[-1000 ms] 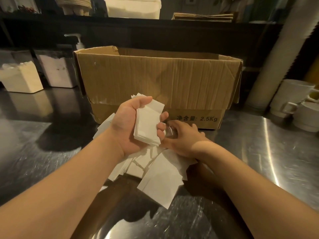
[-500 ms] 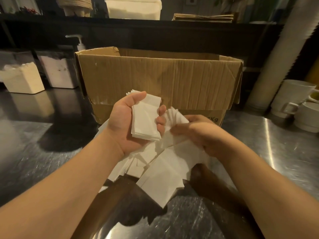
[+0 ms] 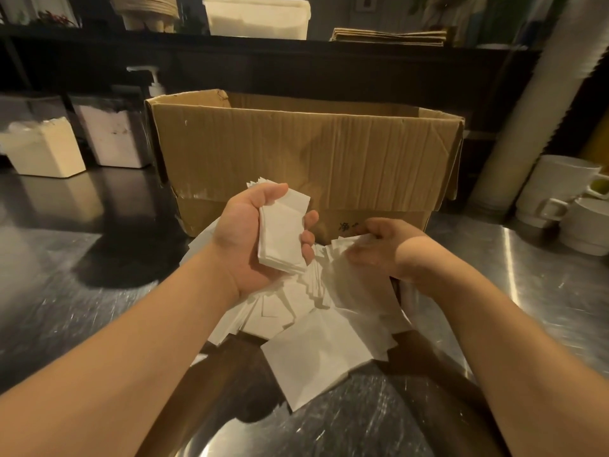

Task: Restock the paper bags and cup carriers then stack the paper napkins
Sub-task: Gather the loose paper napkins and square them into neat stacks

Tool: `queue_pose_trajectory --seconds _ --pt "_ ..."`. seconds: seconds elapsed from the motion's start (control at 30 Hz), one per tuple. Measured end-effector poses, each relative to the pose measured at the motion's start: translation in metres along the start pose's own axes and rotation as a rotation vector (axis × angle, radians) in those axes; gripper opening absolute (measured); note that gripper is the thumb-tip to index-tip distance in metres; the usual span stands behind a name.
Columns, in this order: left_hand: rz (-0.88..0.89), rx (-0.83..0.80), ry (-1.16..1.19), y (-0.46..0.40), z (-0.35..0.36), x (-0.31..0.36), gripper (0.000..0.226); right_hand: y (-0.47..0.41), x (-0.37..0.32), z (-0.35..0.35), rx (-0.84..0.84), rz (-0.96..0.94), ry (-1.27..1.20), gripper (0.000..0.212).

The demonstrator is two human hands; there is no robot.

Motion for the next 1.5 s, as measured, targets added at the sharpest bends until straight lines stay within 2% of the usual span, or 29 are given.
queue_pose_trajectory --seconds 0.1,0.3,0.43,0.6,0.7,0.8,0.87,0.97,1.03,1.1,1.17,1.27,1.33,1.5 --pt "-0.004 -0.003 0.002 0.000 0.000 0.000 0.043 -0.002 0.003 0.003 0.036 -0.104 0.029 0.014" --pt "-0.007 0.004 -0.009 0.001 0.000 -0.001 0.042 -0.003 0.006 0.002 0.075 -0.168 0.136 0.025" --pt "-0.007 0.012 -0.007 0.001 0.001 -0.001 0.038 -0.005 0.006 -0.003 0.155 -0.171 0.072 0.018" --pt "-0.006 0.015 -0.019 0.001 0.000 -0.001 0.043 -0.007 0.004 -0.005 0.144 -0.107 0.020 0.011" --pt "0.000 0.023 -0.040 0.002 0.002 -0.001 0.040 -0.004 -0.001 -0.013 0.190 -0.127 -0.092 0.009" --pt "0.013 0.040 -0.064 0.002 0.003 -0.002 0.045 0.009 -0.004 -0.019 0.282 -0.228 -0.324 0.005" --pt "0.013 0.012 -0.071 0.001 0.003 -0.002 0.049 0.021 -0.009 -0.023 0.203 -0.288 -0.513 0.009" --pt "0.023 -0.011 -0.086 0.001 0.005 0.000 0.046 0.036 -0.019 -0.032 -0.080 -0.357 -0.800 0.024" --pt "0.016 -0.022 -0.094 0.002 0.005 -0.001 0.043 0.044 -0.026 -0.032 -0.244 -0.415 -0.927 0.019" --pt "-0.020 -0.058 -0.096 0.001 0.005 -0.004 0.043 0.048 -0.031 -0.027 -0.299 -0.445 -0.986 0.009" --pt "-0.030 -0.068 -0.131 0.000 0.005 -0.006 0.043 0.046 -0.032 -0.018 -0.220 -0.425 -0.907 0.010" --pt "0.005 -0.079 -0.149 -0.001 0.005 -0.007 0.048 0.038 -0.027 -0.006 0.057 -0.338 -0.684 0.013" --pt "0.021 -0.071 -0.190 0.000 0.007 -0.006 0.043 0.033 -0.024 -0.001 0.194 -0.287 -0.659 0.011" --pt "0.024 -0.004 -0.380 0.004 0.011 -0.010 0.029 0.029 -0.024 0.010 0.289 -0.297 -0.705 0.009"
Point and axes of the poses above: each hand's wrist, its own y-axis away from the middle knuckle, its own z-axis out of the palm, x = y × z, the point moved 2 cm from there along -y, towards the middle knuckle, and after that the axes turned 2 degrees about -y, right-handed, at the moved point
